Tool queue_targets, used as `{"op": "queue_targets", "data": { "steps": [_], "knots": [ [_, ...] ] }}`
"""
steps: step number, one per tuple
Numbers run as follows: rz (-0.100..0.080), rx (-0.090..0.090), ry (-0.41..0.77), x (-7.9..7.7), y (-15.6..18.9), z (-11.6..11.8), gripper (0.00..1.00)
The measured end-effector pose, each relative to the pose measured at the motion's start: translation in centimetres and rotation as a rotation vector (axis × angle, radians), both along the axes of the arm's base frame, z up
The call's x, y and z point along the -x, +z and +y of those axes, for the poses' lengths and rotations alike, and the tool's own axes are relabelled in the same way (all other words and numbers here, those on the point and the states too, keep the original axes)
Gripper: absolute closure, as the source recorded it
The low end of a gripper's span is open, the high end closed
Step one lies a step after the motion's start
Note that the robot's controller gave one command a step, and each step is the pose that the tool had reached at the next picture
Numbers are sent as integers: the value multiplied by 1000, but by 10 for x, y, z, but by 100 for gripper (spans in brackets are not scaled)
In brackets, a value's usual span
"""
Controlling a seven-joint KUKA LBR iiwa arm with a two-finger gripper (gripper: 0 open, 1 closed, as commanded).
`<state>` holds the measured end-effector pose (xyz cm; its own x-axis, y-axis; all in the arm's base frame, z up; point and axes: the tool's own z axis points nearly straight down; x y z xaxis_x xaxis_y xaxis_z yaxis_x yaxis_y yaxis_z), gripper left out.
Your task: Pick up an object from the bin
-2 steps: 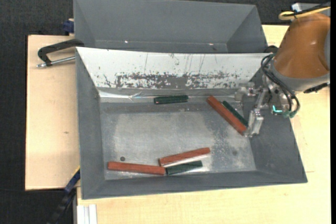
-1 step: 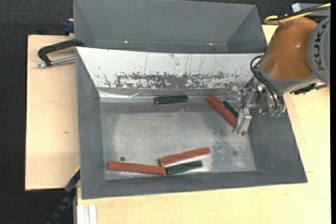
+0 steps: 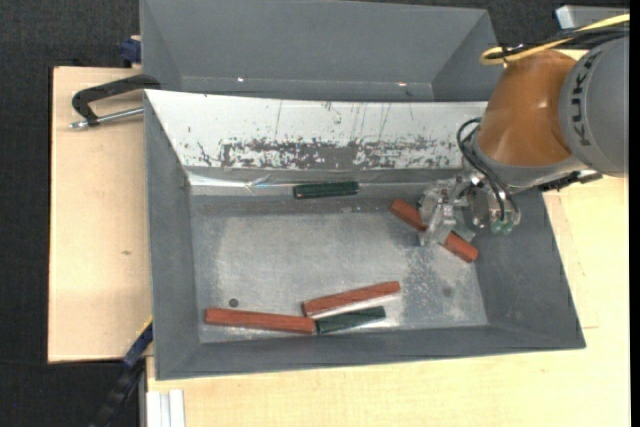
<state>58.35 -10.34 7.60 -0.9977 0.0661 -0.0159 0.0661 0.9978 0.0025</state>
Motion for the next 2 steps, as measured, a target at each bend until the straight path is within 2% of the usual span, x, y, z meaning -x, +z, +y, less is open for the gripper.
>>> {"op": "queue_targets", "data": {
  "steps": [1,2],
  "knots": [
    [0,0,0,0,0,0,100],
    [16,1,22,10,44,9,100]
  ]
}}
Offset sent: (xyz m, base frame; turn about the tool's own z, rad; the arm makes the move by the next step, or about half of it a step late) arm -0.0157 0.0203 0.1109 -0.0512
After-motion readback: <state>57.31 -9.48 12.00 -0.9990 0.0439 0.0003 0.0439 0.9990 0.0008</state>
